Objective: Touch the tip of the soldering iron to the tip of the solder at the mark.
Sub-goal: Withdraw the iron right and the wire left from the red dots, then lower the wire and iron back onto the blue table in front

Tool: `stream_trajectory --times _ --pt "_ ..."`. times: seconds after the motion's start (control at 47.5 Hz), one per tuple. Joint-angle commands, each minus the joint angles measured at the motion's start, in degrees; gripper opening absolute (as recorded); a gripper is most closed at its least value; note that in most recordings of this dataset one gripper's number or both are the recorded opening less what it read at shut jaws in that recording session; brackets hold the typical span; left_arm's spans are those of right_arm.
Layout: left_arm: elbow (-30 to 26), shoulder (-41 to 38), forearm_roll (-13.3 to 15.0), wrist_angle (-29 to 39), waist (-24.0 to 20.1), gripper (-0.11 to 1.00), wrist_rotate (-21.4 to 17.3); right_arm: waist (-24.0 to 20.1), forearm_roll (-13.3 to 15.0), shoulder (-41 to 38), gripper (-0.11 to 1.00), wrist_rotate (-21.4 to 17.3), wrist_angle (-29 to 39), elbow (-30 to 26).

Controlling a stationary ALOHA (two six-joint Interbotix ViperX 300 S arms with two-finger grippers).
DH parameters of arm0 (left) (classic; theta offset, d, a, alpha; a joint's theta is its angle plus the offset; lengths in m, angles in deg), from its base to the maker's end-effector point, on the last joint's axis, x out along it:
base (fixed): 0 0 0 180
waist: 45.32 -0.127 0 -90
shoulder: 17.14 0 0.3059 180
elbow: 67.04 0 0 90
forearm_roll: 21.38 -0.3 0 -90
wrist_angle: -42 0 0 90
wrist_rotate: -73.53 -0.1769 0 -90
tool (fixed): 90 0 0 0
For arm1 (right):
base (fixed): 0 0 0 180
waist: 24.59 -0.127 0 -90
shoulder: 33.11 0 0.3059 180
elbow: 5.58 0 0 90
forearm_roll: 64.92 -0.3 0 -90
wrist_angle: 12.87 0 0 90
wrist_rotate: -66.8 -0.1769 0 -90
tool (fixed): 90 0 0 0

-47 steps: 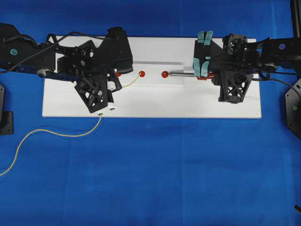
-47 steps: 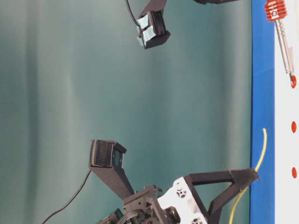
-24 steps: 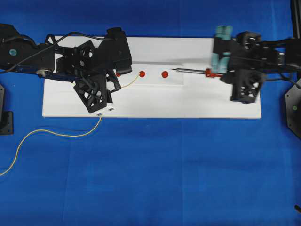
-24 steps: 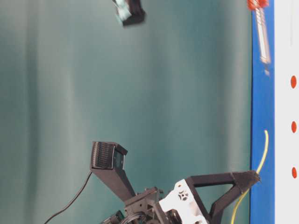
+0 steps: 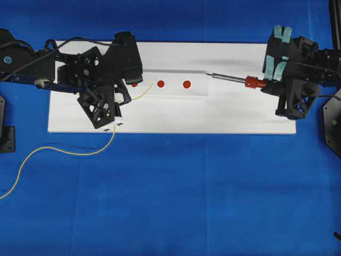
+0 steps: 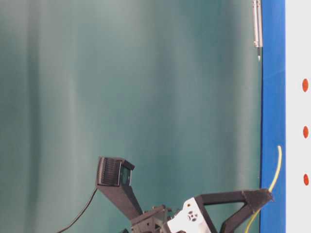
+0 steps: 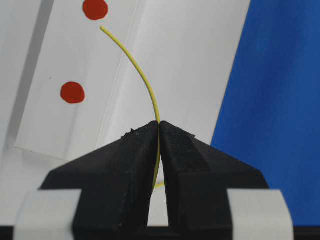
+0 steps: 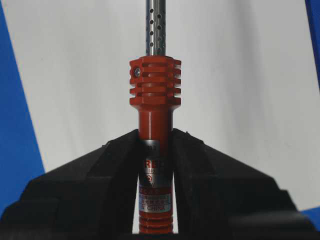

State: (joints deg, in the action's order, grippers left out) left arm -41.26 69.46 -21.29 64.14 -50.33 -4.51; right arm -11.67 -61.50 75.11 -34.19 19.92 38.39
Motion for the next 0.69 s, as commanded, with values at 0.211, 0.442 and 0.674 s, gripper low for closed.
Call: stream_trajectory --times 0.211,0.442,0.674 --pt "4.2 6.6 0.0 -3.0 7.6 0.02 2.2 -9.9 -2.7 2.4 0.06 -2.6 -4.5 -1.4" --pt "10.3 11.1 0.0 -12.0 18.6 0.02 2.5 -20.9 -2.7 1.6 0.06 -6.6 -9.9 -1.5" --pt "13.8 9.5 0.0 -20.2 26.2 0.02 3.2 -27.9 -2.7 -4.8 0.06 -7.7 -17.4 -1.8"
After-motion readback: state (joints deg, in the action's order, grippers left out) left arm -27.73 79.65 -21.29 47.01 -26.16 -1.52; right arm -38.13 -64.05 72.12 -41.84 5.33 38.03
